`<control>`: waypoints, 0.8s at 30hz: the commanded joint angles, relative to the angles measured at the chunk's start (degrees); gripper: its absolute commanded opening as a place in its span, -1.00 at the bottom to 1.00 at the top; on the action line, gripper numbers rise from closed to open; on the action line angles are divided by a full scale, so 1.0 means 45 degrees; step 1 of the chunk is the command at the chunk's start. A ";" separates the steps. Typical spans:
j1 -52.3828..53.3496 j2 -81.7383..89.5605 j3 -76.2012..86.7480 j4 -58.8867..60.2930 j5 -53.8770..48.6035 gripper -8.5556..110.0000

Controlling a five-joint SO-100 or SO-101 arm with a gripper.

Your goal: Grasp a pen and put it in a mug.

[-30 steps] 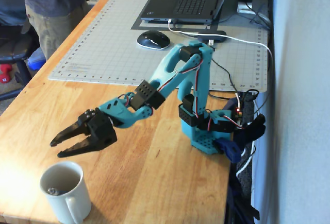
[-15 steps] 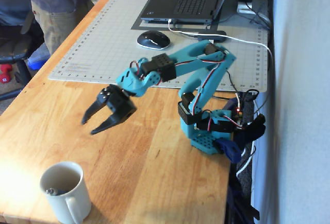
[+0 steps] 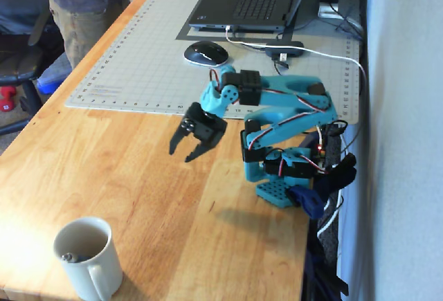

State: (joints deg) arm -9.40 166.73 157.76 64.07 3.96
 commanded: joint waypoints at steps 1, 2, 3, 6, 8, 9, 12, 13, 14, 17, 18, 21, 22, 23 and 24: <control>0.0664 0.1641 0.1074 0.0137 -0.0996 -0.64; 0.0742 0.1992 0.1426 0.0137 -0.1152 -0.64; 0.0820 0.2324 0.1738 0.0137 -0.1309 -0.64; 0.1035 0.3164 0.2637 0.0137 -0.1562 -0.66; 0.1152 0.3652 0.3145 0.0137 -0.1621 -0.70; 0.1191 0.3906 0.3340 0.0137 -0.1621 -0.73; 0.1406 0.4707 0.3887 0.0137 -0.1621 -0.80; 0.1504 0.4941 0.4102 0.0156 -0.1621 -0.81; 0.1602 0.5176 0.4336 0.0156 -0.1641 -0.82; 0.1680 0.5430 0.4687 0.0176 -0.1641 -0.82; 0.1660 0.5449 0.4707 0.0176 -0.1641 -0.82; 0.1582 0.5566 0.4707 0.0488 -0.1641 -0.82; 0.1582 0.5566 0.4707 0.0625 -0.1660 -0.82; 0.1582 0.5586 0.4707 0.0742 -0.1660 -0.82; 0.1582 0.5586 0.4727 0.0762 -0.1660 -0.82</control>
State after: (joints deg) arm -2.29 190.46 179.74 66.62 -2.72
